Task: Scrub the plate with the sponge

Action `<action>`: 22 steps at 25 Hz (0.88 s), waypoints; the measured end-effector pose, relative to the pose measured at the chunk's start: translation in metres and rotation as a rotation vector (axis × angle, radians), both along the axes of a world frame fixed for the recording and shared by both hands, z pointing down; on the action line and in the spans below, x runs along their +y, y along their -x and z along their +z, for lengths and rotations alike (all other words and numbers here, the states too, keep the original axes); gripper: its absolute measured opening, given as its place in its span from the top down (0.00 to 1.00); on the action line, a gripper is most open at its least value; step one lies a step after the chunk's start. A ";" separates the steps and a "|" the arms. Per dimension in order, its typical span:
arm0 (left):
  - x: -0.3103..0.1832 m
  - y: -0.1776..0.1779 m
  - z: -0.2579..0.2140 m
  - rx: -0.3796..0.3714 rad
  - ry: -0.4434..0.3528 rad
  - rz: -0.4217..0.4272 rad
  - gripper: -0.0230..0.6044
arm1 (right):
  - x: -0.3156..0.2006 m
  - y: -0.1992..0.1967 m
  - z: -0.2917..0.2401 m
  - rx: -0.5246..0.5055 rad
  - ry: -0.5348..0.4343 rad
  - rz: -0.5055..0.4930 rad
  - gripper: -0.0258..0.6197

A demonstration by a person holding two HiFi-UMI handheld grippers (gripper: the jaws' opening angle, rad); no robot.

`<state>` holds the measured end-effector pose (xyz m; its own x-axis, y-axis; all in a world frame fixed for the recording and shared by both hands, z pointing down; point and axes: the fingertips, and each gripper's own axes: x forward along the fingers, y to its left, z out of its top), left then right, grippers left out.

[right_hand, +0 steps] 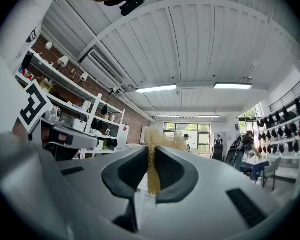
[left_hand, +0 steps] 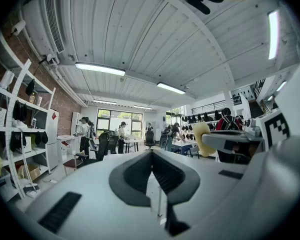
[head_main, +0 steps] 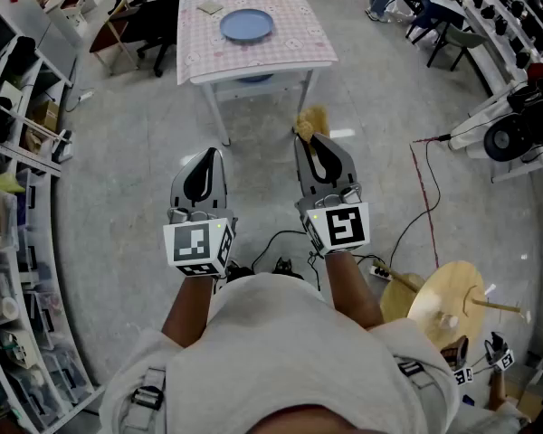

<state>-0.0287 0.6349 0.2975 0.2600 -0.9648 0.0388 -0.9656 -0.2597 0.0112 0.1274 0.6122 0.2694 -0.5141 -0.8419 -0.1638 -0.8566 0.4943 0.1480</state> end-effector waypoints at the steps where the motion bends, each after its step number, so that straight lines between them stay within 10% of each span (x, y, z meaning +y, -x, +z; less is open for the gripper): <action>1: 0.000 -0.002 0.001 0.000 0.003 -0.002 0.95 | -0.001 -0.001 0.000 0.000 -0.003 -0.003 0.89; 22: -0.013 -0.040 0.043 -0.042 0.112 -0.068 0.87 | -0.023 -0.027 0.034 -0.051 0.082 -0.126 0.89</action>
<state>0.0116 0.6217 0.3408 0.1896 -0.9692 0.1571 -0.9813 -0.1927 -0.0043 0.1539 0.5888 0.3035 -0.6094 -0.7828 -0.1260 -0.7923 0.6071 0.0605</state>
